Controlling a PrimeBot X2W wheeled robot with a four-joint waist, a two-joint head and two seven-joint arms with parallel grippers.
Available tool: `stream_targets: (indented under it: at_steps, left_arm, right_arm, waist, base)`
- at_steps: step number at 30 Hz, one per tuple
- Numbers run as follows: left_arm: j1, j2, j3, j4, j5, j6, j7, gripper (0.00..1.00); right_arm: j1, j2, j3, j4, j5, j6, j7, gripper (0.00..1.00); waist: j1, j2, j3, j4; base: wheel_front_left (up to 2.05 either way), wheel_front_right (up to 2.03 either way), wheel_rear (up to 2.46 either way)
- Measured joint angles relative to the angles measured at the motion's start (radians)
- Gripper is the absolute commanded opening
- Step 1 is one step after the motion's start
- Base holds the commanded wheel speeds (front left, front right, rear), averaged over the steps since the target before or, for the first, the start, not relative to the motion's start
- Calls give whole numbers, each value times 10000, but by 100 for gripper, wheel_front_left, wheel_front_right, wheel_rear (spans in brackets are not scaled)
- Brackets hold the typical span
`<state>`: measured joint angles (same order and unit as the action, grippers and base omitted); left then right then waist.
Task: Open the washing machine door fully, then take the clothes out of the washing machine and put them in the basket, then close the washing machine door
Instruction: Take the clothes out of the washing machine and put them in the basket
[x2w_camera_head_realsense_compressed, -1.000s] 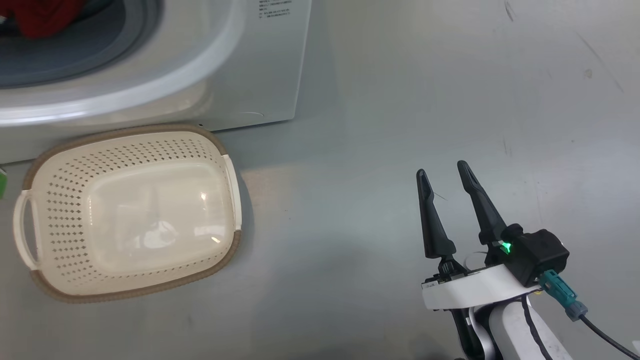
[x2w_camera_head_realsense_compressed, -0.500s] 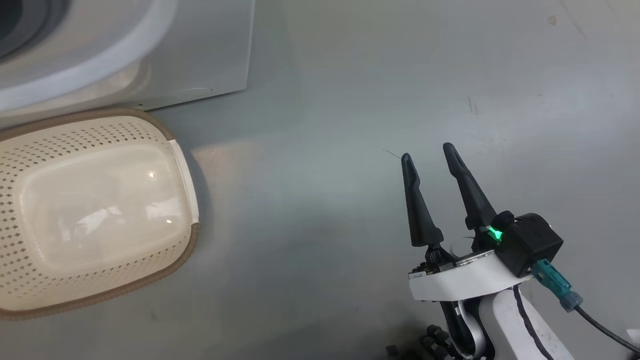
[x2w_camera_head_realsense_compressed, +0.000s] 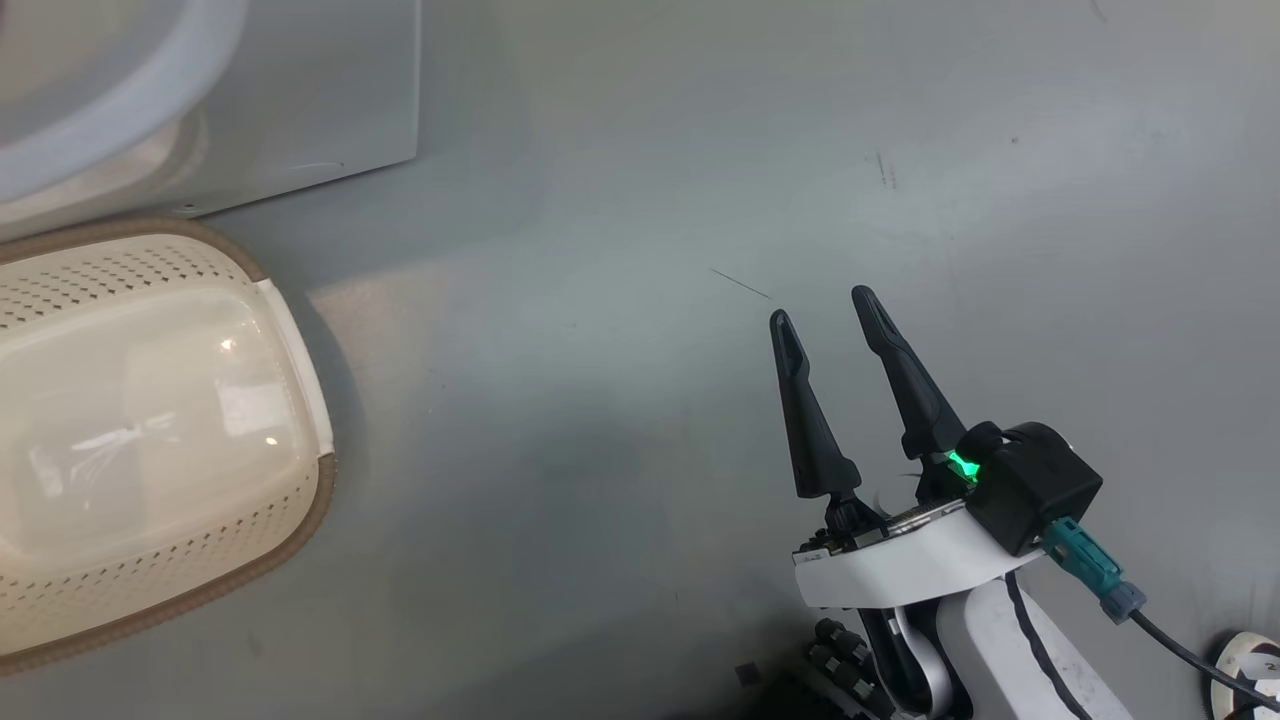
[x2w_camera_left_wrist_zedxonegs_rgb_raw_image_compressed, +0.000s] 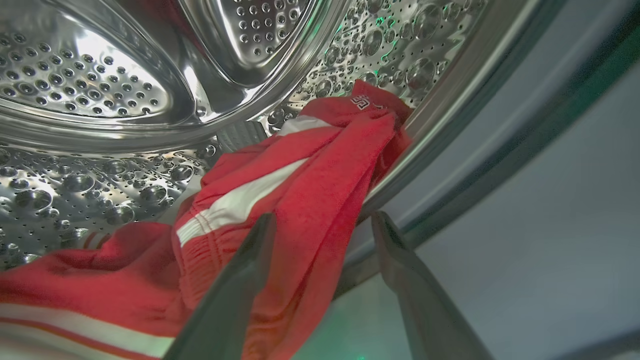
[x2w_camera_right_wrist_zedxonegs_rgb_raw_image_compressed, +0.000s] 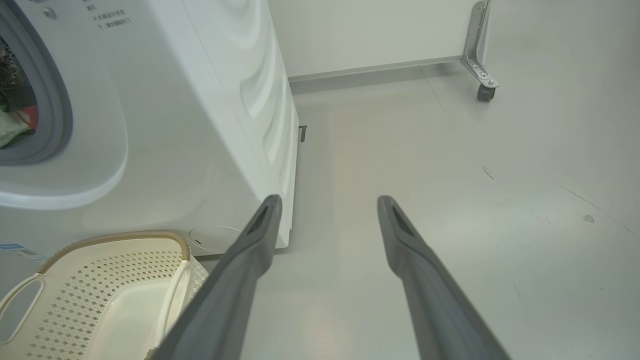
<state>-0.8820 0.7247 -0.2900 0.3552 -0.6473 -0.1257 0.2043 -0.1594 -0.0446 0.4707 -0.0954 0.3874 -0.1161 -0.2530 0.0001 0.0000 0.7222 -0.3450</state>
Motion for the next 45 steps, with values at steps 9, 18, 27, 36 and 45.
stream_targets:
  at_steps: [9, 18, 27, 36, 45]
  left_arm:
    - [-655, 144, -201, 681, -163, -2, 550, 100]
    - [-1162, 161, -387, 1287, -309, -2, 1001, 100]
    - [-1421, 96, -702, 1513, -566, -2, 1007, 0]
    - [-1543, -217, -1074, 1795, -539, -21, 286, 0]
    - [-1529, -696, -1386, 1975, -625, -21, -577, 0]
  right_arm:
    - [-53, 2, 58, -58, 94, -15, 0, 100]
    - [-61, 6, 67, -92, 94, -25, 0, 100]
    - [-97, 6, 52, -100, 94, -27, 0, 100]
    - [-179, 6, -174, -4, 84, -27, 0, 100]
    - [-208, 2, -593, 173, -38, -100, -2, 100]
  waist:
    - [0, 0, 138, -322]
    - [0, 0, 179, -419]
    - [0, 0, 164, -402]
    - [0, 0, -45, -216]
    - [-1, 0, -408, 108]
  base:
    - [0, 0, 0]
    - [0, 0, 0]
    - [0, 0, 0]
    - [0, 0, 0]
    - [0, 0, 0]
